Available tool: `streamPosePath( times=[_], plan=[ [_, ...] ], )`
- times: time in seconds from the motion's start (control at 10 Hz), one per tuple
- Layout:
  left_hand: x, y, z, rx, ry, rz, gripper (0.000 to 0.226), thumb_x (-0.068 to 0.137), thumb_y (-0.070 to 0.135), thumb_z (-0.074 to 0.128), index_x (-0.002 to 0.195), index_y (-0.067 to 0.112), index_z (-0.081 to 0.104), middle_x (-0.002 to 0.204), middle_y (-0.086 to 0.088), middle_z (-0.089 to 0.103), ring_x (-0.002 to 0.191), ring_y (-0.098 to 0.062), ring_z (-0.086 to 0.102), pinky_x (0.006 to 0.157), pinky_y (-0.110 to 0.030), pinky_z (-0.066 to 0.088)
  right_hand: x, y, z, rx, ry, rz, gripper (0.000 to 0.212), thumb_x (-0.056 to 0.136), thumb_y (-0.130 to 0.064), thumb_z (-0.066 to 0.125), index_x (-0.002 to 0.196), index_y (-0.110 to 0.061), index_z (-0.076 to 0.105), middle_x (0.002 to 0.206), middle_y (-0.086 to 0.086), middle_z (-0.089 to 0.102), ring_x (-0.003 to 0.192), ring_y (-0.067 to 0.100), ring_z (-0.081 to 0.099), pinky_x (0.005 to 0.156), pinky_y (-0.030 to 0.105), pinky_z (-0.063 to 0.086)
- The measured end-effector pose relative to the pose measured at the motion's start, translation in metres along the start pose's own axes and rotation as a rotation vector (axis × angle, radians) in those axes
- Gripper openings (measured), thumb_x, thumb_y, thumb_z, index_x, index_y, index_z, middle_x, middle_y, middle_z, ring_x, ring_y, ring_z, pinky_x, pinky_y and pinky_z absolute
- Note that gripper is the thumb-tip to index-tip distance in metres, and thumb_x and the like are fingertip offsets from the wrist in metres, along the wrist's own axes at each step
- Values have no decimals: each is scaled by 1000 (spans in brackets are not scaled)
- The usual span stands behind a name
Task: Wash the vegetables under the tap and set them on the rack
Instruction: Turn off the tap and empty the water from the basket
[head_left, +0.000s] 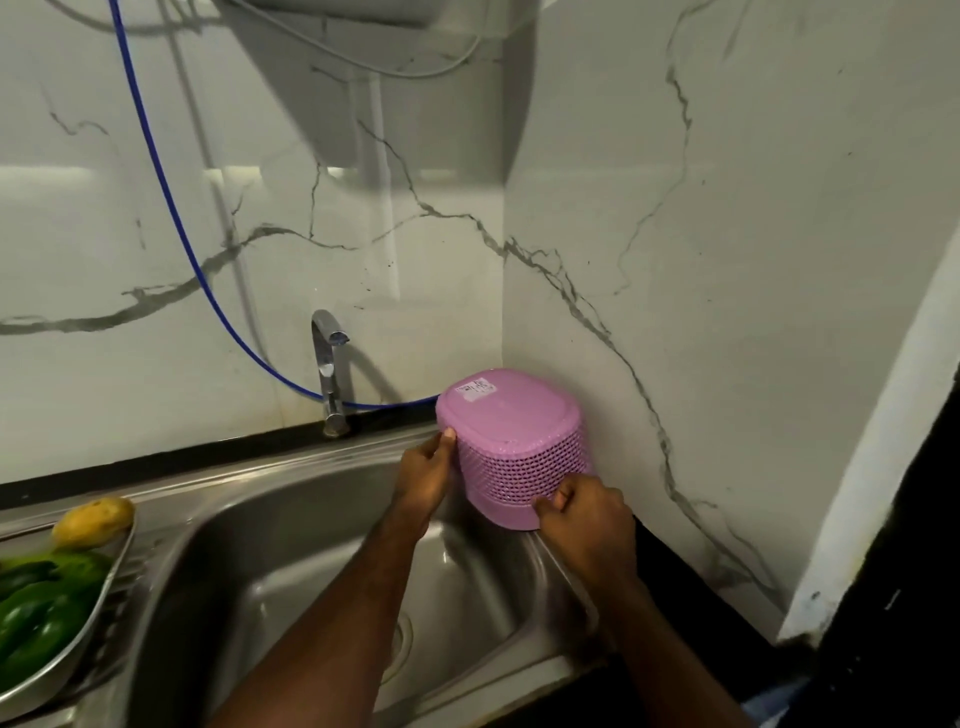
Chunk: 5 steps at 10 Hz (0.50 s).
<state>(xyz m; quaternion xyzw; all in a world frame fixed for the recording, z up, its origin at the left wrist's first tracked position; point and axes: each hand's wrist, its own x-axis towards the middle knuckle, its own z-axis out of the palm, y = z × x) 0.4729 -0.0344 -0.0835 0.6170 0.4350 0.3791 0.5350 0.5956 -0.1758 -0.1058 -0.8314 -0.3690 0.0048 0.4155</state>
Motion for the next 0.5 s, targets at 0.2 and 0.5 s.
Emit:
streamPosePath(
  times=[0.2,0.5],
  plan=[
    [12,8,7,53,-1,27,41,98,47,55,124,18,68,107,0,72,96,-20,66,83,-38,52,13,-11,-9,10,-34,3,24,83,-16,64,65,-16,48,68,4,59,62,17,56,56,25,39],
    [24,11,8,288,61,95,43,98,36,60,134,12,61,127,-8,67,109,-28,65,90,-40,55,20,-17,-13,-23,-14,-30,27,84,-18,66,66,-19,46,68,1,58,62,14,57,60,27,45]
  ],
)
